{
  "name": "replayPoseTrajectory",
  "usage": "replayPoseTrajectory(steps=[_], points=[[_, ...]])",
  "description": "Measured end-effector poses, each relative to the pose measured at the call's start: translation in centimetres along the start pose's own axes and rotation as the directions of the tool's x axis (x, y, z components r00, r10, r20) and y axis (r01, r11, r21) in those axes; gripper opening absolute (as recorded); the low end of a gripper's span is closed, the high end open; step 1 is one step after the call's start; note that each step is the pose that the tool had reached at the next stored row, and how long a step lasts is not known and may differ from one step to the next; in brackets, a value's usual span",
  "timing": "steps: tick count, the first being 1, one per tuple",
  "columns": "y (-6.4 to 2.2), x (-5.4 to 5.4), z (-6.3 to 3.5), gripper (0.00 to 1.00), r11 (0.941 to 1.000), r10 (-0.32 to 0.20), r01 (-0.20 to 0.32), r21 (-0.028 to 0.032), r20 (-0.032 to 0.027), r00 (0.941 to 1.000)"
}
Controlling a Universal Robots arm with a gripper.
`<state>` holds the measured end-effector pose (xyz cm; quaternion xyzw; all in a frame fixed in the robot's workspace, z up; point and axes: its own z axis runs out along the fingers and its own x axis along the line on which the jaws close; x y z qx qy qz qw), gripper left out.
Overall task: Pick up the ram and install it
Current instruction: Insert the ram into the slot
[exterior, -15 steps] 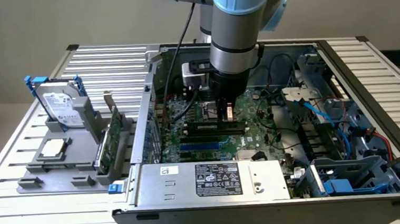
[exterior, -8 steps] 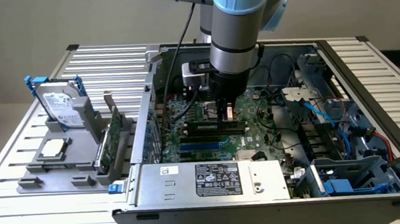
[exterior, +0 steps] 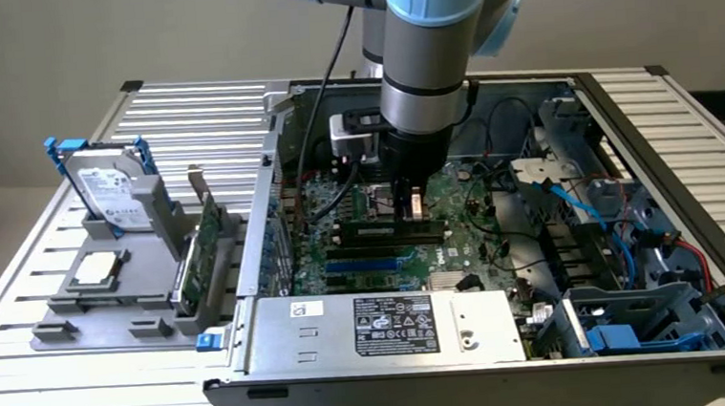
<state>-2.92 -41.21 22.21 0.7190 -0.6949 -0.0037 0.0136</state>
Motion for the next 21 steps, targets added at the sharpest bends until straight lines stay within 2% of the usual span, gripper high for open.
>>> replayPoseTrajectory(steps=[5,21], points=[[0.00,0.00,0.09,0.14,1.0000,0.000,0.000,0.0001,-0.0023,1.0000],[-0.01,-0.17,0.13,0.14,1.0000,0.002,-0.002,0.0002,-0.0023,1.0000]])
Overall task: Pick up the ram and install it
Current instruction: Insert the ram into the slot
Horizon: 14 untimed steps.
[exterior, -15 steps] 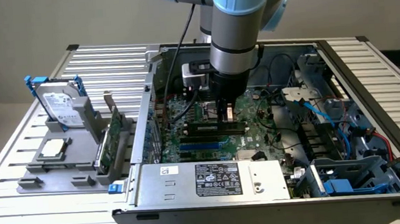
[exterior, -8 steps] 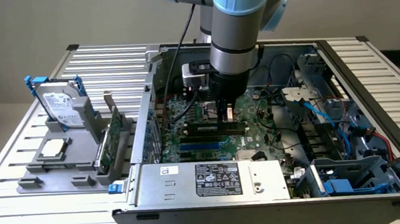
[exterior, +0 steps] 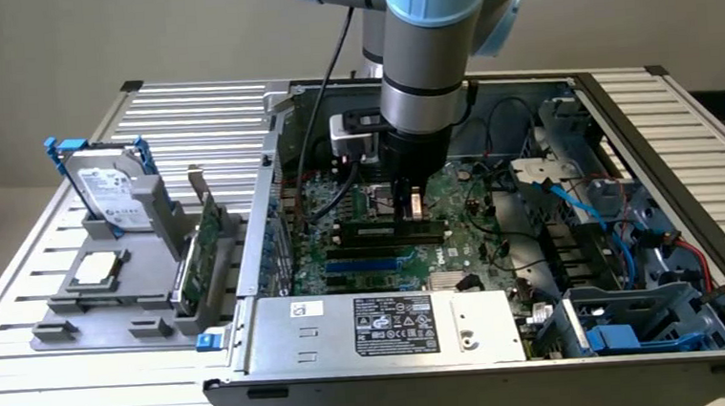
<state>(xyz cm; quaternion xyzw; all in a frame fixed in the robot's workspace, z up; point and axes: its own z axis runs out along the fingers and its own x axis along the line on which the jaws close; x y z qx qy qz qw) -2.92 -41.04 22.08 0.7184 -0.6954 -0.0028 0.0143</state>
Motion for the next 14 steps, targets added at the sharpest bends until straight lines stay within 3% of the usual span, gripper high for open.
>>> replayPoseTrajectory(steps=[14], points=[[0.00,0.00,0.11,0.14,1.0000,0.000,0.000,0.0000,-0.0005,1.0000]])
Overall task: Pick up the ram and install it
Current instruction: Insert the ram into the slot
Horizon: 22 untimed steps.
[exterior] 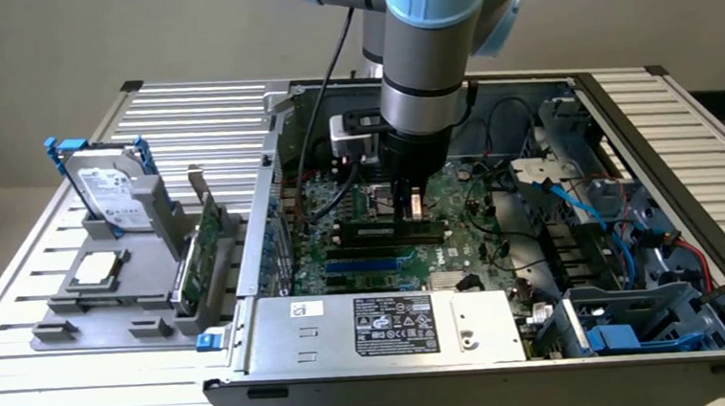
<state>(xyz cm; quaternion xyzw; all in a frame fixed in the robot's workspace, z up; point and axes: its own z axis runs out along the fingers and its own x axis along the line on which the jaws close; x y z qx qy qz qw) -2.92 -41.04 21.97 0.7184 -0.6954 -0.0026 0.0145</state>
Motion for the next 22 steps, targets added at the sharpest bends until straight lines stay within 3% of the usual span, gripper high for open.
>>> replayPoseTrajectory(steps=[6,15,22], points=[[-0.04,0.00,0.01,0.14,1.0000,0.000,0.000,-0.0003,-0.0017,1.0000],[-0.19,0.01,0.00,0.14,1.0000,-0.002,0.002,-0.0005,-0.0123,0.9999],[-0.17,0.00,0.01,0.14,1.0000,-0.002,0.002,-0.0004,-0.0129,0.9999]])
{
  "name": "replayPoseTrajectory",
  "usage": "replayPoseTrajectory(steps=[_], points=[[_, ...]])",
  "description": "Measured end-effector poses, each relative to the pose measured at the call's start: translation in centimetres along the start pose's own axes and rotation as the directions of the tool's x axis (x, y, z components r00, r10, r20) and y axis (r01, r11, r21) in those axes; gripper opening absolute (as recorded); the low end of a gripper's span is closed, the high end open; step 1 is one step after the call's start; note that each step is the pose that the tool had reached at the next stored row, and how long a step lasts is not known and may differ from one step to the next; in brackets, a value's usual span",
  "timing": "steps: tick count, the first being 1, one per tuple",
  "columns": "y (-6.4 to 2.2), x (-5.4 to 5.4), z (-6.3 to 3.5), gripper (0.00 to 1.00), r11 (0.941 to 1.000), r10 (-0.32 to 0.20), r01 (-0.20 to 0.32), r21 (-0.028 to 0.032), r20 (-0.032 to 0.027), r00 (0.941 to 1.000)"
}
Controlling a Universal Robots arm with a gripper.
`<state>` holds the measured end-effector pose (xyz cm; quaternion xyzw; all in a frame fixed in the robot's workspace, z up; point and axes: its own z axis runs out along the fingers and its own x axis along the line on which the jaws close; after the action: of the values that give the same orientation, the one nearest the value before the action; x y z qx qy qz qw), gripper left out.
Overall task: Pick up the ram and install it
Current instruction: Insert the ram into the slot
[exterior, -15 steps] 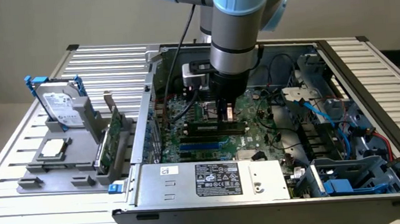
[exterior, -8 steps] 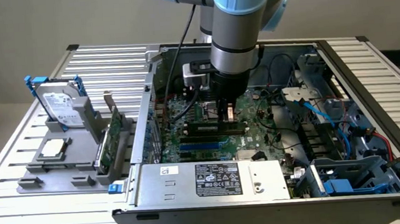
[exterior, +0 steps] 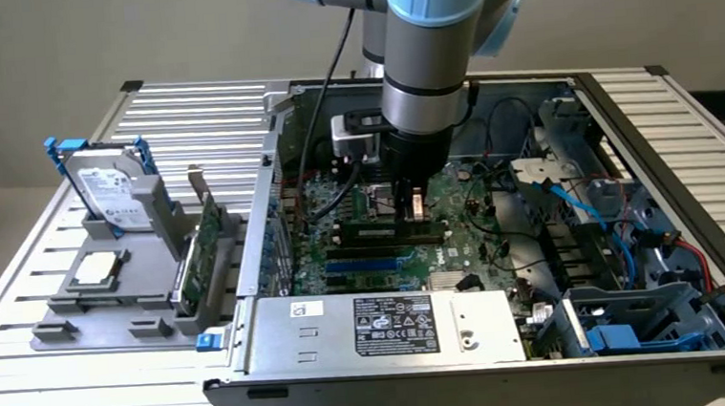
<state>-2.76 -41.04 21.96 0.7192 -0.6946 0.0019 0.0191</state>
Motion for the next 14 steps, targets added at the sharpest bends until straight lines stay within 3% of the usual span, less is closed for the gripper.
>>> replayPoseTrajectory(steps=[8,14], points=[[0.17,0.0,-0.19,0.14,1.0000,0.000,0.000,-0.0023,0.0005,1.0000],[0.24,0.0,-1.46,0.14,1.0000,0.000,0.000,-0.0047,0.0022,1.0000]])
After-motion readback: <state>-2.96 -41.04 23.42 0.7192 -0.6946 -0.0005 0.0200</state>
